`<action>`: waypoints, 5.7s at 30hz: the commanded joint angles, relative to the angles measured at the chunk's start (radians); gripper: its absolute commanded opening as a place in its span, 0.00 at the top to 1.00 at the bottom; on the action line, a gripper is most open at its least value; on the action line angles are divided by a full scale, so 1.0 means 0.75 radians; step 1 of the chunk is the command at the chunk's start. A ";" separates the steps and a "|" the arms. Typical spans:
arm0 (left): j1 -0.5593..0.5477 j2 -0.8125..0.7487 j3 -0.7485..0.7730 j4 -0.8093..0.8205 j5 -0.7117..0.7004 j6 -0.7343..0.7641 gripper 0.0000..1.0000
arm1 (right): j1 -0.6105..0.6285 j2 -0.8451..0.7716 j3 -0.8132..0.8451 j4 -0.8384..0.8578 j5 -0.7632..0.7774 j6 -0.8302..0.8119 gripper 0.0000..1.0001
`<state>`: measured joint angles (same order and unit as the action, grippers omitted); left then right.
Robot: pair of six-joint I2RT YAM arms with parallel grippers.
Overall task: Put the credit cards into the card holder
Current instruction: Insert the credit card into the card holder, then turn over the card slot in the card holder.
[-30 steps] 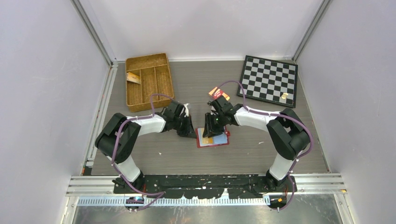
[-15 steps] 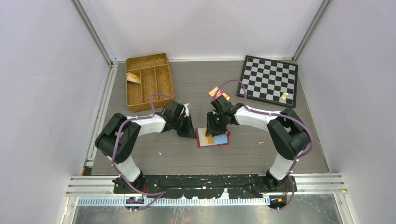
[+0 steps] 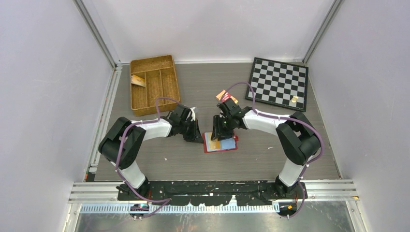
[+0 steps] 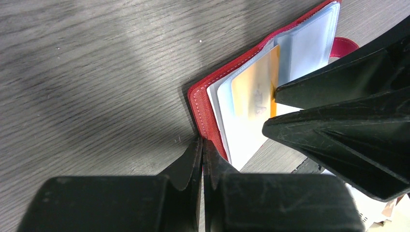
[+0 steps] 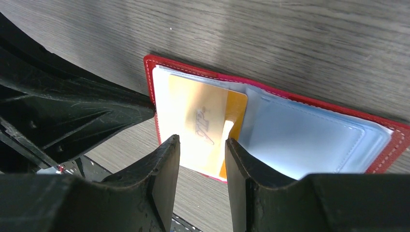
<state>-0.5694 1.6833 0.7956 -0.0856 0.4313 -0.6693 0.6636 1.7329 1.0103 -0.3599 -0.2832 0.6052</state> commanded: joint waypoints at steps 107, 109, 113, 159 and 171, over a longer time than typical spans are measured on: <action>-0.007 0.040 0.020 -0.062 -0.100 0.075 1.00 | -0.111 -0.150 -0.124 0.013 -0.018 0.077 0.51; -0.007 0.037 0.017 -0.062 -0.100 0.076 1.00 | -0.112 -0.164 -0.119 0.013 -0.025 0.080 0.51; -0.007 0.040 0.019 -0.060 -0.098 0.076 1.00 | -0.112 -0.200 -0.102 0.004 -0.030 0.081 0.51; -0.007 0.041 0.005 -0.038 -0.078 0.074 1.00 | -0.102 -0.224 -0.114 0.113 -0.089 0.130 0.45; -0.007 -0.027 -0.014 -0.048 -0.128 0.081 1.00 | -0.103 -0.272 -0.109 -0.182 0.281 0.033 0.48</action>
<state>-0.5739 1.6890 0.8104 -0.0944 0.4160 -0.6460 0.5816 1.5955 0.9173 -0.4103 -0.1955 0.6720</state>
